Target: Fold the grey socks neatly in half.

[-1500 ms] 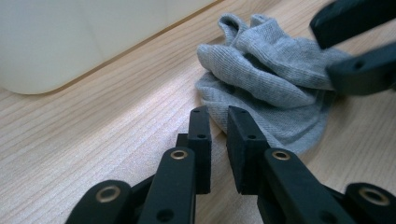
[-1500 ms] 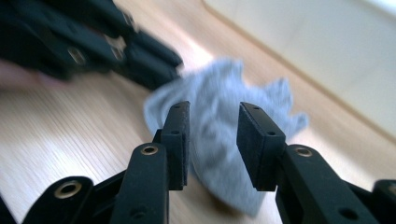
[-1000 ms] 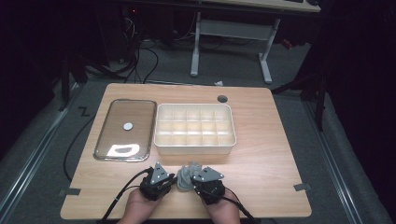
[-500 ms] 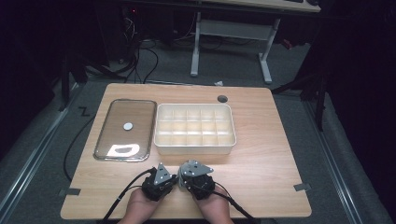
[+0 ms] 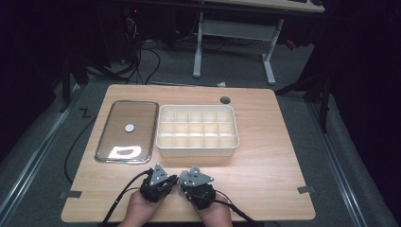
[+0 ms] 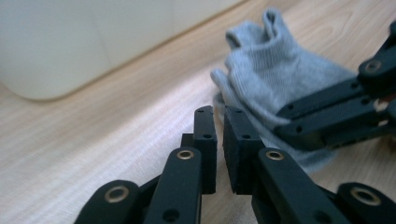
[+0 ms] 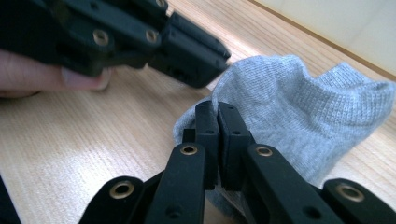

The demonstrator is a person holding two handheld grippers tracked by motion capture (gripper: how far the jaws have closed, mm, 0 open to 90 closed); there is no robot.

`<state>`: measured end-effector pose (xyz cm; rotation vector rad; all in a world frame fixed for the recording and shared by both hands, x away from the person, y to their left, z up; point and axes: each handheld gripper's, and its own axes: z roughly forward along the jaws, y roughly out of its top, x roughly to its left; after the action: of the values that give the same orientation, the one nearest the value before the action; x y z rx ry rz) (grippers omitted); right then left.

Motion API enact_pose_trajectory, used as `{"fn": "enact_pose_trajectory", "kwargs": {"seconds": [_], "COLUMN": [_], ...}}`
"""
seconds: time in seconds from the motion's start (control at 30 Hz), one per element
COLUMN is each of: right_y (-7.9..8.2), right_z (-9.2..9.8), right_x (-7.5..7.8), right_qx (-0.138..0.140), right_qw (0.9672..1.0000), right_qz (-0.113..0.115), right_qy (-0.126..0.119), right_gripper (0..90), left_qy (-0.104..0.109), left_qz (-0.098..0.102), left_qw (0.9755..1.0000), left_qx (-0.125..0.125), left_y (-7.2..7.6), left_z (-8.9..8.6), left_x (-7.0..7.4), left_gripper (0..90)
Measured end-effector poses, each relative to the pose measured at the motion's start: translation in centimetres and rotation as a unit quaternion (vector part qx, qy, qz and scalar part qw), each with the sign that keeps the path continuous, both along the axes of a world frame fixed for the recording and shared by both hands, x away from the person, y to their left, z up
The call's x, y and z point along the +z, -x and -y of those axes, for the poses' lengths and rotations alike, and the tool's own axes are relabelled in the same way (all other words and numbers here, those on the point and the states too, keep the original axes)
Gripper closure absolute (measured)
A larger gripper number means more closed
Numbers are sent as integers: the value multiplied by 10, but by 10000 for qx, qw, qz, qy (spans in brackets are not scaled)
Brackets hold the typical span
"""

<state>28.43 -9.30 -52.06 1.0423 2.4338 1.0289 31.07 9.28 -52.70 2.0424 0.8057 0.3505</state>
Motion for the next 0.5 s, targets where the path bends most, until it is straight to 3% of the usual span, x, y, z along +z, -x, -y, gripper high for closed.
{"fn": "enact_pose_trajectory", "kwargs": {"seconds": [0.03,0.07,0.1,0.13,0.23,0.3,0.5], "right_y": [0,0,1,2,3,4,9], "right_z": [0,0,-1,-2,-3,-4,-7], "right_x": [0,-1,-1,-1,-1,-1,-2], "right_qx": [25,62,93,136,190,190,248], "right_qw": [10000,9999,9999,9998,9997,9997,9996], "right_qz": [-25,-47,-50,-42,-37,-26,23], "right_qy": [-50,-77,-87,-99,-113,-116,-124], "right_gripper": [888,888,889,888,888,888,886], "left_qy": [134,134,377,430,423,292,156], "left_qz": [54,54,202,293,344,282,9], "left_qw": [9999,9999,9991,9986,9981,9985,9996], "left_qx": [-2,-2,-65,-121,-280,-372,-220], "left_y": [1,1,6,9,13,11,-1], "left_z": [-2,-2,-5,-4,1,6,2], "left_x": [5,5,15,18,21,16,-1], "left_gripper": [847,853,859,861,863,864,871]}}
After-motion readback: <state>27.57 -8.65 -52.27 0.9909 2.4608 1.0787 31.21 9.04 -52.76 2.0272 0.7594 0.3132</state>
